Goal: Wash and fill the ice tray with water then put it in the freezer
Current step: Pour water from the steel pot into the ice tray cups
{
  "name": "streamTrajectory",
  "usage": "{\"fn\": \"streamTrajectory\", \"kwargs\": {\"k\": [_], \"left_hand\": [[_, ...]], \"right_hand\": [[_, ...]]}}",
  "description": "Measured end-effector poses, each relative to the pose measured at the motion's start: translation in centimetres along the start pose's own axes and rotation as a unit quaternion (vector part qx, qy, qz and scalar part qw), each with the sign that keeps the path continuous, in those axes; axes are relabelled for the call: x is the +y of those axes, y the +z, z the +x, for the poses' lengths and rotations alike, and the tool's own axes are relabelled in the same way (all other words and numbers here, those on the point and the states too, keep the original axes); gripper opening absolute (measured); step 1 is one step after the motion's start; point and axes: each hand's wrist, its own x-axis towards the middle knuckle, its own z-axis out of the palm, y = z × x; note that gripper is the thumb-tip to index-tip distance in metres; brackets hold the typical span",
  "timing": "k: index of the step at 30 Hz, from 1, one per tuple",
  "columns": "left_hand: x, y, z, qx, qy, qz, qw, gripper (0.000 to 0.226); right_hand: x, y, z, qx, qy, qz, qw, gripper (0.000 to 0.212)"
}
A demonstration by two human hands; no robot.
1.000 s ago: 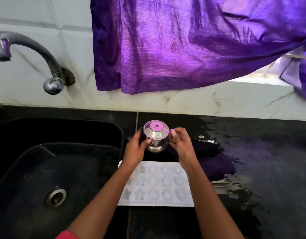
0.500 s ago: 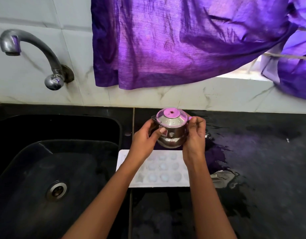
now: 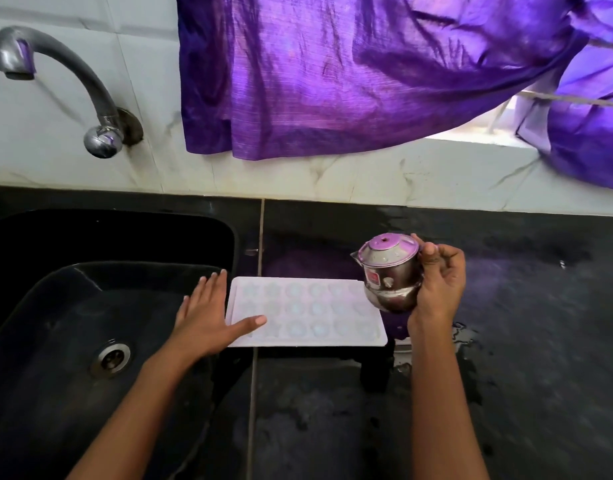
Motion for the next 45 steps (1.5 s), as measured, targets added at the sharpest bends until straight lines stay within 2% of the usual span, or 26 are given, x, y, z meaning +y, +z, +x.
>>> {"fn": "streamTrajectory", "kwargs": {"k": [2,4,11,20,25,30,45], "left_hand": [[-0.1,0.6,-0.2,-0.004,0.002,-0.008,1.0,0.135],[0.0,1.1,-0.2,-0.014,0.003,-0.015,1.0,0.14],[-0.1,2.5,-0.1,-0.021,0.021,-0.043,0.999,0.146],[-0.3,3.1,-0.5,-0.007,0.031,-0.079,0.996,0.144],[-0.2,3.0,-0.5,-0.001,0.03,-0.073,0.997,0.13],[-0.1,2.9,-0.6,-0.004,0.029,-0.08,0.996,0.142],[-0.1,3.2,-0.6,-0.004,0.023,-0.081,0.996,0.138]], "right_hand": [[-0.1,-0.7,0.2,0.01,-0.01,-0.023,1.0,0.025],[-0.1,-1.2,0.3,0.015,-0.014,-0.036,0.999,0.02],[-0.6,-2.3,0.5,0.012,-0.024,-0.094,0.995,0.018],[-0.9,-2.2,0.4,0.012,-0.034,-0.14,0.99,0.021],[-0.9,-2.0,0.5,0.015,-0.048,-0.164,0.985,0.024],[-1.1,-2.2,0.8,0.023,-0.051,-0.18,0.982,0.026],[-2.1,-2.4,0.6,0.013,-0.056,-0.187,0.981,0.024]]}}
